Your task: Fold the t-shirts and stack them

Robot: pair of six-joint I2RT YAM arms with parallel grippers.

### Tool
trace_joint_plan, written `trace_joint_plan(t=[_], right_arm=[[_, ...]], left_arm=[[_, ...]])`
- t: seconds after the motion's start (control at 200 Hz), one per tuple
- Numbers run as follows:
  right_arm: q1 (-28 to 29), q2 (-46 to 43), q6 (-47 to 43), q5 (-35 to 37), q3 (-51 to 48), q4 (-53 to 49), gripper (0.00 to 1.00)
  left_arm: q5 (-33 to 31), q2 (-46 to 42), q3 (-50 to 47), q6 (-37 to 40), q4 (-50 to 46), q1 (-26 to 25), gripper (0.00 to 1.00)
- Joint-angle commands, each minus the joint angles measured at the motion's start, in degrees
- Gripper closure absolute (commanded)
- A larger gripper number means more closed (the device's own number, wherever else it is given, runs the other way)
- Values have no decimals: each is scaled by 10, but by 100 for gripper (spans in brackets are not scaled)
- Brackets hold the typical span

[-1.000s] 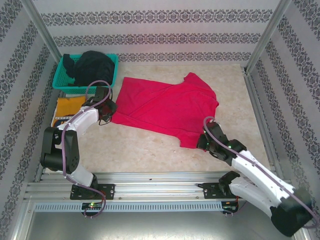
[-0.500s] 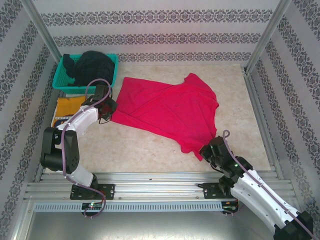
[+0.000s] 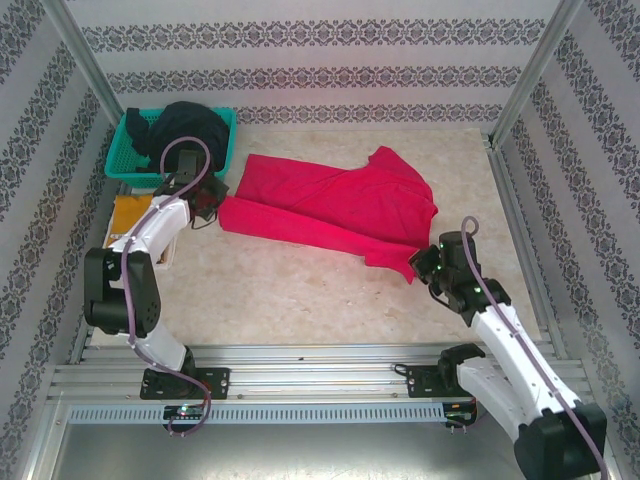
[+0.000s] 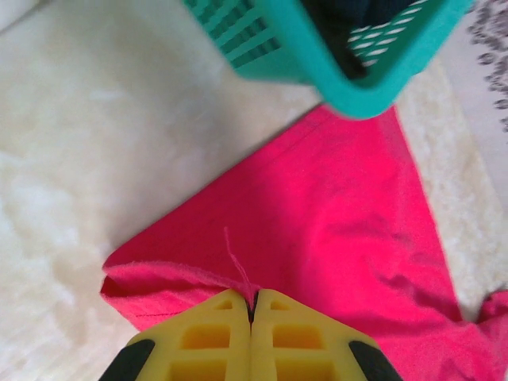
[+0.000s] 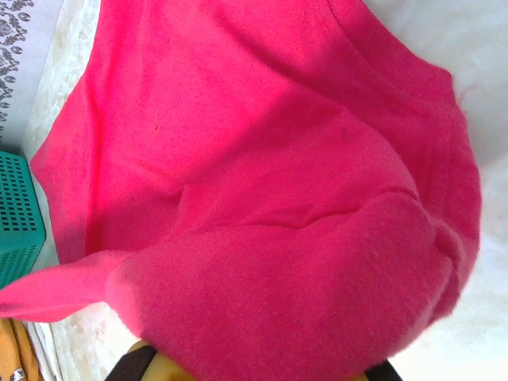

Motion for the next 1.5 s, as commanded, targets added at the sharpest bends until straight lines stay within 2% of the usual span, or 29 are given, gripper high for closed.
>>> trace_joint_plan(t=[0.0, 0.26, 1.004, 1.494], right_arm=[[-22, 48, -29, -44, 36, 19, 100], [-70, 159, -77, -96, 84, 54, 100], [-125, 398, -233, -138, 243, 38, 100], [-136, 482, -253, -128, 277, 55, 100]], left_arm=[[0, 27, 53, 31, -26, 5, 100], [15, 92, 130, 52, -58, 6, 100], [3, 132, 175, 81, -106, 16, 100], [30, 197, 238, 84, -127, 16, 100]])
